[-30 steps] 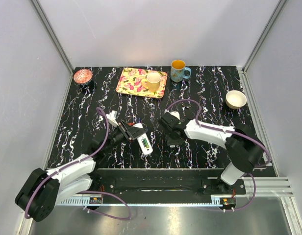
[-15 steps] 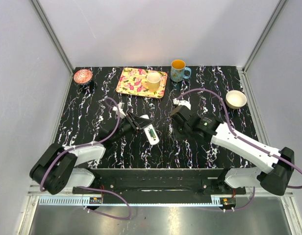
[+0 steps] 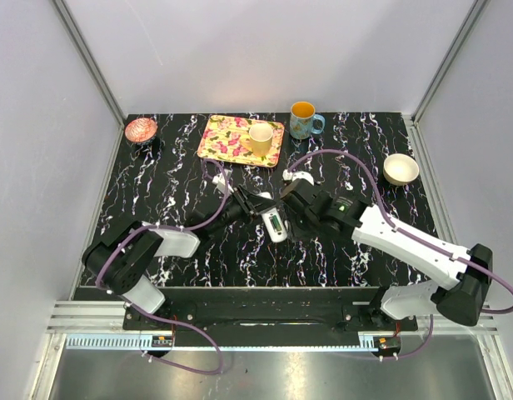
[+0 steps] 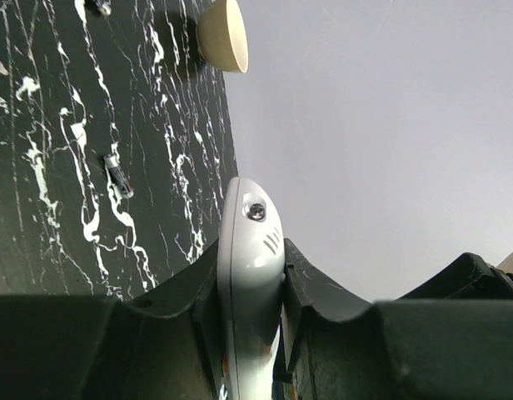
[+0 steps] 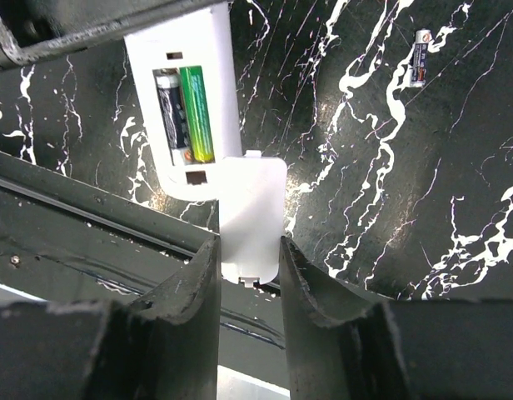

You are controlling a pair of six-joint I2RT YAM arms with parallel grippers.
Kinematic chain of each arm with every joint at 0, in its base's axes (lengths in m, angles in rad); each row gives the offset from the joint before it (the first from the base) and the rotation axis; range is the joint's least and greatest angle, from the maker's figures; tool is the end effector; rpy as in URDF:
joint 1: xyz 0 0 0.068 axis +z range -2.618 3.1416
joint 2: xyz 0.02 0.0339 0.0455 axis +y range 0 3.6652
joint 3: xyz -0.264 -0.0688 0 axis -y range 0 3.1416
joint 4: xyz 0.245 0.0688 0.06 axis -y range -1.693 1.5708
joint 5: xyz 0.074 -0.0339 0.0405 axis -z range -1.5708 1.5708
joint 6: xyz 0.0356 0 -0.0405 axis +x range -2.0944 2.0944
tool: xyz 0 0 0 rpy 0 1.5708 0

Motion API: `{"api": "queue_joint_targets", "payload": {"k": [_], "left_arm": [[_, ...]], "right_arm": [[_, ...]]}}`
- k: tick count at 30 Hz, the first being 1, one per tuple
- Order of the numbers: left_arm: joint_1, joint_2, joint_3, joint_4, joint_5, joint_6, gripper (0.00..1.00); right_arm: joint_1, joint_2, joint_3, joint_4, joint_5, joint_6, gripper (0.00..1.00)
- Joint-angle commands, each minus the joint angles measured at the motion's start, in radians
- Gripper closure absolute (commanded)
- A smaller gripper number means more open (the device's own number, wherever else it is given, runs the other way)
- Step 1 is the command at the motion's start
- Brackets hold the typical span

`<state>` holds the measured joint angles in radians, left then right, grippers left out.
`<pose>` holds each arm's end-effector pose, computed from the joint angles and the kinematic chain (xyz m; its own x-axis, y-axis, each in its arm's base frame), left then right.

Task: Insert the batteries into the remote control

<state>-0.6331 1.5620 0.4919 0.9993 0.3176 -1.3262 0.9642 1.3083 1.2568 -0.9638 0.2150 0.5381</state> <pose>0.2316 -0.1838 0.1837 -0.8028 -0.5541 -0.2201 0.1416 0.1814 -0.9732 0.1525 0.2065 0.3233 -0.7944 -0.2666 -0.5457 -0.3859 0.9154 0.1146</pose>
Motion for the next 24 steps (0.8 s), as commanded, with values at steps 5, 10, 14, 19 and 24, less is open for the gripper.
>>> {"api": "queue_joint_targets", "payload": {"k": [5, 10, 14, 19, 24], "left_arm": [[-0.031, 0.043, 0.042, 0.194, -0.006, -0.042, 1.00], [-0.045, 0.066, 0.040, 0.248, -0.017, -0.060, 1.00], [-0.059, 0.072, 0.046, 0.259, -0.015, -0.062, 1.00], [-0.065, 0.072, 0.042, 0.274, -0.012, -0.070, 1.00], [-0.066, 0.070, 0.034, 0.288, -0.011, -0.076, 1.00]], "right_arm": [[0.007, 0.043, 0.062, 0.079, -0.054, -0.013, 0.80], [0.008, 0.069, 0.072, 0.092, -0.069, -0.010, 0.81], [0.008, 0.080, 0.075, 0.102, -0.063, -0.010, 0.81], [0.007, 0.095, 0.075, 0.103, -0.052, -0.017, 0.81], [0.007, 0.111, 0.073, 0.105, -0.043, -0.023, 0.81]]}}
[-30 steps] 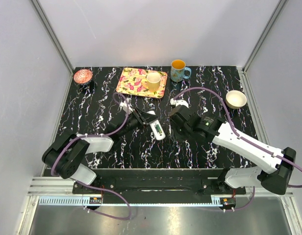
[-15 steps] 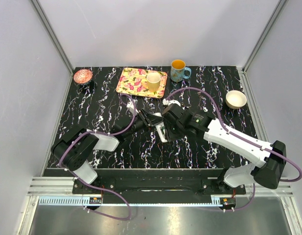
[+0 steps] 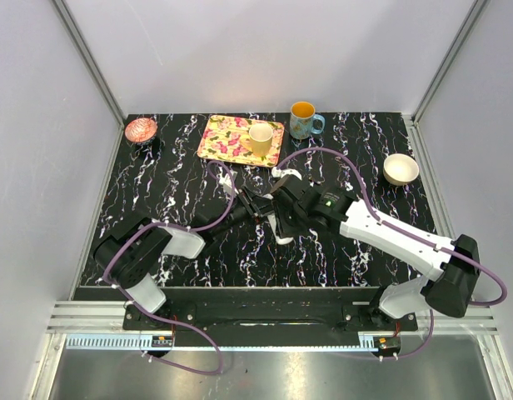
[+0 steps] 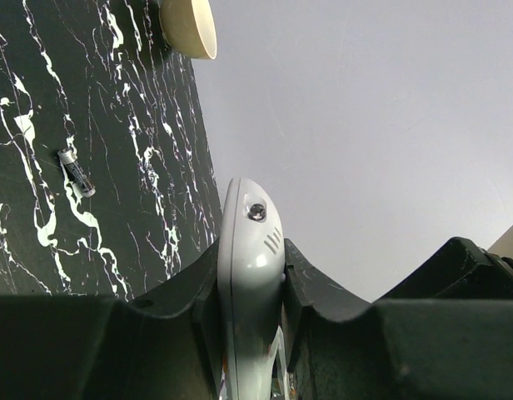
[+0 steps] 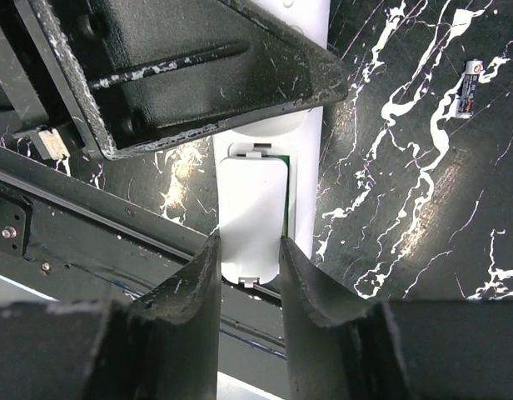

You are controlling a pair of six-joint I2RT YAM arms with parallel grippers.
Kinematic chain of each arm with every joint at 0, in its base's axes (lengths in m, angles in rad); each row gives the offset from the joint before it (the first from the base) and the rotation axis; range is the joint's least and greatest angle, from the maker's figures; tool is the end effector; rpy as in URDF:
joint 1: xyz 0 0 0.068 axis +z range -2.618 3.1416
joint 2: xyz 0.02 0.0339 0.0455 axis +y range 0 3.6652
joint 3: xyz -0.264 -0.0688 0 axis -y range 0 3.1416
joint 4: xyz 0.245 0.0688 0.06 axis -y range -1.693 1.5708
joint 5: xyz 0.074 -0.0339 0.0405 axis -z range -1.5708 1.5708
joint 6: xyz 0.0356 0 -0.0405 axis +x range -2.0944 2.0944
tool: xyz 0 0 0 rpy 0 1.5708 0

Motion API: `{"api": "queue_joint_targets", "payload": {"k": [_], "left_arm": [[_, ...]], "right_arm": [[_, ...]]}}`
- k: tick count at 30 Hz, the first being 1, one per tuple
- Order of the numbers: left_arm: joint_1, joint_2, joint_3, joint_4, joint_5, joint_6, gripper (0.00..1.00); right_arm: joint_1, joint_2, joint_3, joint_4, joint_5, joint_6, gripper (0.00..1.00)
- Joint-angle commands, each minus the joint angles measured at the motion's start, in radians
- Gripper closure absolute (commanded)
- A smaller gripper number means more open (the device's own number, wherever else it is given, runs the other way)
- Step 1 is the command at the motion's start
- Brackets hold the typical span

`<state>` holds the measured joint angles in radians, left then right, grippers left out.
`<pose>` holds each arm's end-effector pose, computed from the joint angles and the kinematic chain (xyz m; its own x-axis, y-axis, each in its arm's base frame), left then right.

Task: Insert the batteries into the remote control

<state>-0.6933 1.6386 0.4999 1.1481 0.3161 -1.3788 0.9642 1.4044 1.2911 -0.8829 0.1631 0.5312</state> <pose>0.2258 -0.2020 0.1806 -0.8296 -0.5237 -0.1937 0.1686 0.0957 -0.9810 0.1677 0.2315 0.3142 -0.7978 -0.2729 -0.5376 -0.4132 0.8969 0.1578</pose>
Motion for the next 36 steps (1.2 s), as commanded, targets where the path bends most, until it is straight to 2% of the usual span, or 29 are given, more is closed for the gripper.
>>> {"api": "queue_joint_targets", "payload": {"k": [1, 20, 36], "left_arm": [[-0.006, -0.008, 0.025, 0.140, -0.006, -0.023, 1.00], [-0.008, -0.013, 0.032, 0.096, 0.006, -0.011, 1.00], [-0.011, -0.011, 0.045, 0.082, 0.003, -0.016, 1.00]], "right_arm": [[0.007, 0.018, 0.039, 0.024, 0.010, -0.017, 0.81], [0.008, 0.013, 0.063, -0.030, 0.065, -0.048, 0.81], [0.008, 0.022, 0.036, -0.002, 0.036, -0.042, 0.81]]}}
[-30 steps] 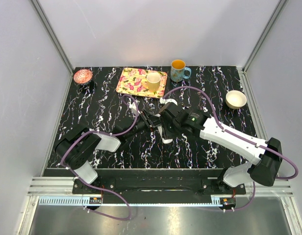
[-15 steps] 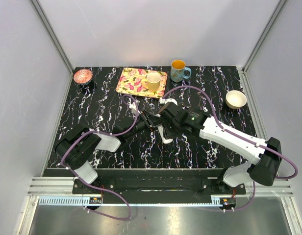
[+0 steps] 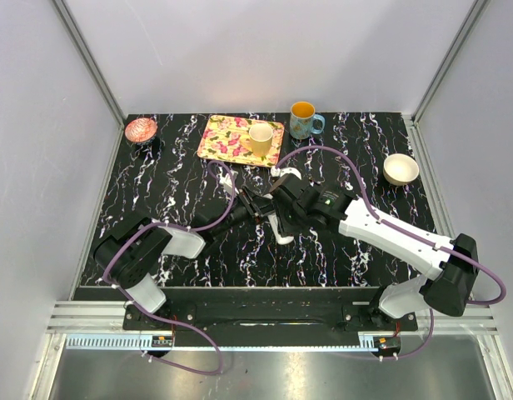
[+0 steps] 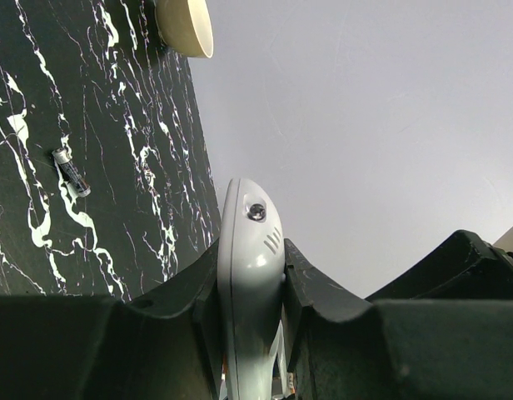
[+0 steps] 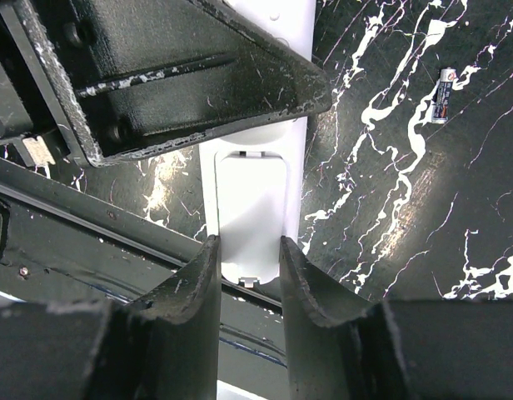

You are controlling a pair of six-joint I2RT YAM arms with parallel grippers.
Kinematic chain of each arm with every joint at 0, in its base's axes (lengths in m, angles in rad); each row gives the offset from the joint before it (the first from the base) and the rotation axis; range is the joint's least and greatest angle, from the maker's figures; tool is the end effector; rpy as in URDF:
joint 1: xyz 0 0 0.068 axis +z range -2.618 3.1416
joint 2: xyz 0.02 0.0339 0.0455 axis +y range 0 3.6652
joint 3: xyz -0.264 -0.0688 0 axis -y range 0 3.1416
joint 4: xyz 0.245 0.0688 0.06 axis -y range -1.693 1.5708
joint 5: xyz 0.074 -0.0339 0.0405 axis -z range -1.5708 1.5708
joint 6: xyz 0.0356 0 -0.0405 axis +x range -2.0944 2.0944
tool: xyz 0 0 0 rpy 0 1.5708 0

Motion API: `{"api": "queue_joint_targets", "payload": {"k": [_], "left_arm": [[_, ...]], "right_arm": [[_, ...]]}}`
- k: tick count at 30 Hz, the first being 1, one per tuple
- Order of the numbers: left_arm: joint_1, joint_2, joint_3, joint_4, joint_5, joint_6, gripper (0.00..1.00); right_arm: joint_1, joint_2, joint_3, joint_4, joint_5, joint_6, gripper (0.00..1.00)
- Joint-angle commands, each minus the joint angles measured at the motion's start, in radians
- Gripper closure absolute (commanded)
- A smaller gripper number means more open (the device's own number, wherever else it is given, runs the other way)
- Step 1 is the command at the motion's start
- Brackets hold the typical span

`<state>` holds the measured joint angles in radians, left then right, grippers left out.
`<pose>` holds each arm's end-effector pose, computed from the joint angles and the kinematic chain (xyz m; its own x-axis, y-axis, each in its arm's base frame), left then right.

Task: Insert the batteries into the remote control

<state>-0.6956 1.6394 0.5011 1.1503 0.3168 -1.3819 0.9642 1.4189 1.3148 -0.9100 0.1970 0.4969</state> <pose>0.2256 -0.2027 0.1809 -0.8313 -0.5219 -0.1914 0.1683 0.0919 -0.9814 0.1696 0.2322 0.3162 -0.7814 -0.3062 -0.5437 -0.4257 0.8987 0.1058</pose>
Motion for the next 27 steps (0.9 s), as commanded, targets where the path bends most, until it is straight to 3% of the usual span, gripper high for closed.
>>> {"api": "queue_joint_targets", "payload": {"k": [1, 7, 12, 27], "left_arm": [[-0.010, -0.013, 0.045, 0.080, 0.001, -0.012, 1.00], [-0.016, -0.012, 0.050, 0.080, 0.001, -0.009, 1.00], [-0.016, -0.013, 0.045, 0.085, 0.001, -0.014, 1.00], [-0.021, -0.006, 0.042, 0.097, -0.002, -0.019, 1.00]], "right_arm": [[0.008, 0.009, 0.012, 0.023, 0.002, -0.008, 0.80], [0.008, 0.018, 0.008, 0.031, 0.004, -0.004, 0.80], [0.007, 0.011, 0.000, 0.034, 0.005, -0.008, 0.68], [0.008, 0.018, 0.014, 0.045, 0.007, -0.001, 0.58]]}}
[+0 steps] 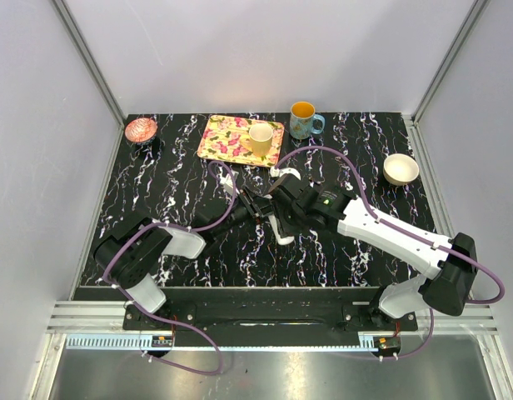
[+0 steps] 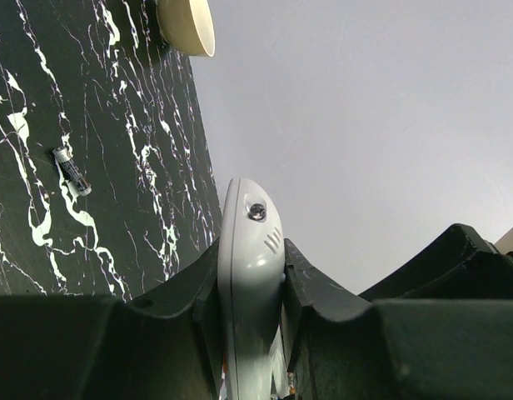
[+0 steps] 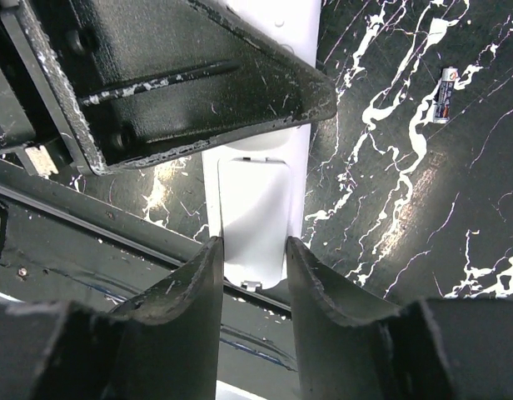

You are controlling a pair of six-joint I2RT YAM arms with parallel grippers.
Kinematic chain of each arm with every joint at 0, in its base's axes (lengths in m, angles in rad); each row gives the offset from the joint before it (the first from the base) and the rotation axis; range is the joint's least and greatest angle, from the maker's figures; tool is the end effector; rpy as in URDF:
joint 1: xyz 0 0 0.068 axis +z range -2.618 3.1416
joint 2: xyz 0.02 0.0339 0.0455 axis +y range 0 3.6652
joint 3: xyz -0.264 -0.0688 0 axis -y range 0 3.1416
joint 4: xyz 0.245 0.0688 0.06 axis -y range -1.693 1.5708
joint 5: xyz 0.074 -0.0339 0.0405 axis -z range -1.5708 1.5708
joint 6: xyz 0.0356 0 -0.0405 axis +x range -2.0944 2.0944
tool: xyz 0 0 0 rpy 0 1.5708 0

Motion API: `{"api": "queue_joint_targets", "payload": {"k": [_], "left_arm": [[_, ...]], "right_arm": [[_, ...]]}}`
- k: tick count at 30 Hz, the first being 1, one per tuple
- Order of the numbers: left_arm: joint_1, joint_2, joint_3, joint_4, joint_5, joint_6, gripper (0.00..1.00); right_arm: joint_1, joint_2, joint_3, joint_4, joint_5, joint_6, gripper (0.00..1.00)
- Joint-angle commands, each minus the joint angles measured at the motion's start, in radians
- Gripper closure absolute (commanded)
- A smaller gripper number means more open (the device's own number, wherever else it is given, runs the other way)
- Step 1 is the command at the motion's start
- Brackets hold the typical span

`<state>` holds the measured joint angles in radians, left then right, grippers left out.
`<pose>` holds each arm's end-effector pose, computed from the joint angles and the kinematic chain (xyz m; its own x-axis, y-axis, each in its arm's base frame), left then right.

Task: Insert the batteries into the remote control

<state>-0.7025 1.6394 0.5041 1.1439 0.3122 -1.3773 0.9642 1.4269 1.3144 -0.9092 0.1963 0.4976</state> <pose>0.2247 -0.2046 0.1810 -0.8322 -0.5191 -0.1949 0.1698 0.0961 -0.9808 0.1706 0.2336 0.3140 -0.7842 -0.3090 -0.5380 -0.4250 0.8993 0.1029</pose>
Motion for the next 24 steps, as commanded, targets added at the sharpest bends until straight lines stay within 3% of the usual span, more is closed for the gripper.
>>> {"api": "queue_joint_targets", "payload": {"k": [1, 16, 24], "left_arm": [[-0.014, -0.004, 0.039, 0.105, 0.002, -0.025, 1.00], [-0.014, 0.013, 0.034, 0.126, 0.004, -0.039, 1.00], [-0.014, 0.030, 0.036, 0.125, 0.002, -0.040, 1.00]], "right_arm": [[0.008, 0.009, 0.016, 0.043, 0.008, -0.001, 0.56], [0.007, 0.000, 0.040, 0.035, 0.032, 0.007, 0.43], [0.008, -0.043, 0.134, 0.026, 0.035, 0.035, 0.32]]}}
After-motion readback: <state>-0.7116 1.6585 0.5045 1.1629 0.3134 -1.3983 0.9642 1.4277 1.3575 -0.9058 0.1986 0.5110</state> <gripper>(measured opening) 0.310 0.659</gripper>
